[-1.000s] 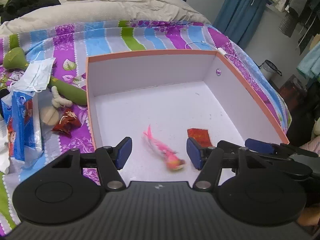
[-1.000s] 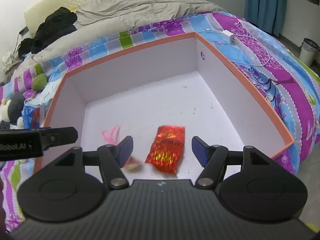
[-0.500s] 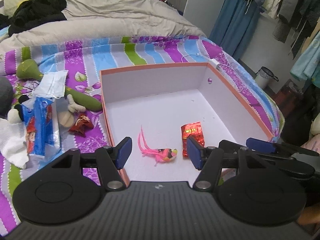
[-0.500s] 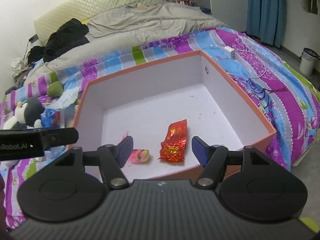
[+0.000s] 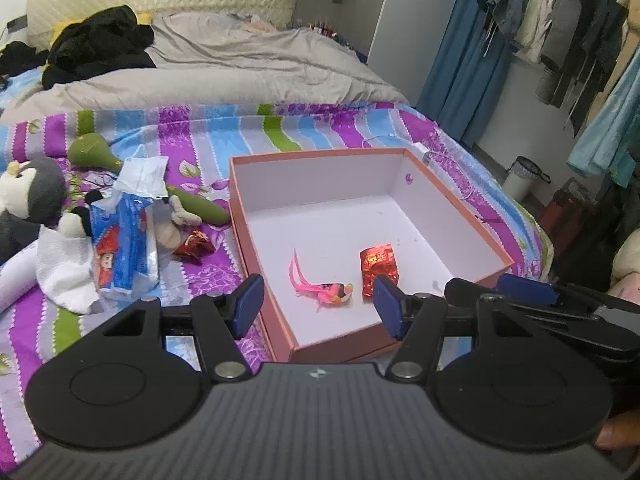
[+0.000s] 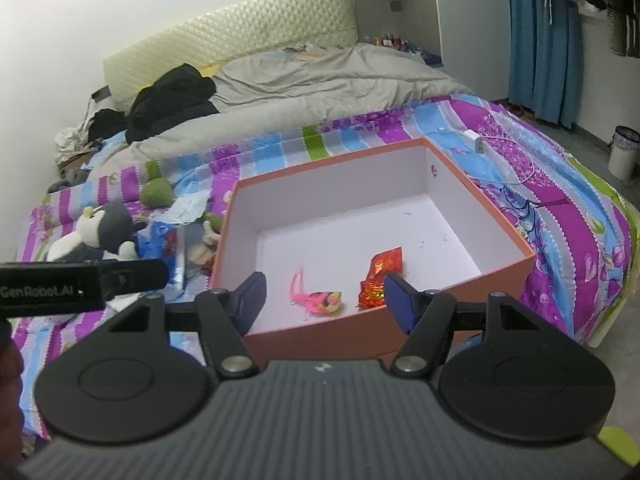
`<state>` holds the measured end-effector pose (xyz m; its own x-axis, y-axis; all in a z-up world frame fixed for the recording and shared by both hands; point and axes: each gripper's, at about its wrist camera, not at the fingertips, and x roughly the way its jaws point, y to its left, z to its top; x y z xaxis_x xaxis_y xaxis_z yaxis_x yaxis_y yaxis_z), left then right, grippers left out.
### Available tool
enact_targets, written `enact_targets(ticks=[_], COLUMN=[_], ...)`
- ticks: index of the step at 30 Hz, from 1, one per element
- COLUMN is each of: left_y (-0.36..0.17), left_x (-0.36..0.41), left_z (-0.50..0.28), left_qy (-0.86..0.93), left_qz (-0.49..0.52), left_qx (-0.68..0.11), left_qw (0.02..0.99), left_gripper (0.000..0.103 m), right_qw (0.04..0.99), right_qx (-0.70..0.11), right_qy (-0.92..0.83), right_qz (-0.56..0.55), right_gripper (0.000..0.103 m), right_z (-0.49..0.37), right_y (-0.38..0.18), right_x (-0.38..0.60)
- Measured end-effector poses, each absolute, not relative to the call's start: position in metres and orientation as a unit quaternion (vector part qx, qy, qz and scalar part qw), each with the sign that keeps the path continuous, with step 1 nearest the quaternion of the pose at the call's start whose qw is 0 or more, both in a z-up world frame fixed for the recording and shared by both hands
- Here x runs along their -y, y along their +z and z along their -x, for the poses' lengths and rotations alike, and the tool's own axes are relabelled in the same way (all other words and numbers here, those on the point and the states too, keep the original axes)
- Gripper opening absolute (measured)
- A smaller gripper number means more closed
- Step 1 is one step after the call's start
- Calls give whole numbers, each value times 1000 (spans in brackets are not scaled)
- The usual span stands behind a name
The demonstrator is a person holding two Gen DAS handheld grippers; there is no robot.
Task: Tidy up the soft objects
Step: 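Withdraw both tools from the box back toward the items on the bed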
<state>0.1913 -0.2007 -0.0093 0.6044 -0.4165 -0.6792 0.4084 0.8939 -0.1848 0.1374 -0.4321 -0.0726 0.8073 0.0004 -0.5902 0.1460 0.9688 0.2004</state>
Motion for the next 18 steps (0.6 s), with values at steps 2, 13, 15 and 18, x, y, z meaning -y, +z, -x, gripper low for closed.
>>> enact_targets(ticks=[2, 13, 15, 18], left_y=[-5, 3, 2, 1], left_x=[192, 138, 129, 116], left_z=[-180, -120, -111, -96], left_qy=[-230, -216, -211, -201], left_qz=[8, 28, 33, 36], left_qx=[-375, -360, -360, -358], left_qw=[898, 907, 908, 911], left_gripper=[66, 68, 68, 68], right_qw=[944, 951, 952, 953], right_qx=[-305, -290, -288, -287], right_qy=[-35, -7, 1, 11], right_qz=[-117, -104, -102, -100], right_gripper=[67, 67, 67, 67], right_z=[-129, -81, -75, -67], right_y=[-70, -61, -61, -62], right_x=[426, 384, 377, 366])
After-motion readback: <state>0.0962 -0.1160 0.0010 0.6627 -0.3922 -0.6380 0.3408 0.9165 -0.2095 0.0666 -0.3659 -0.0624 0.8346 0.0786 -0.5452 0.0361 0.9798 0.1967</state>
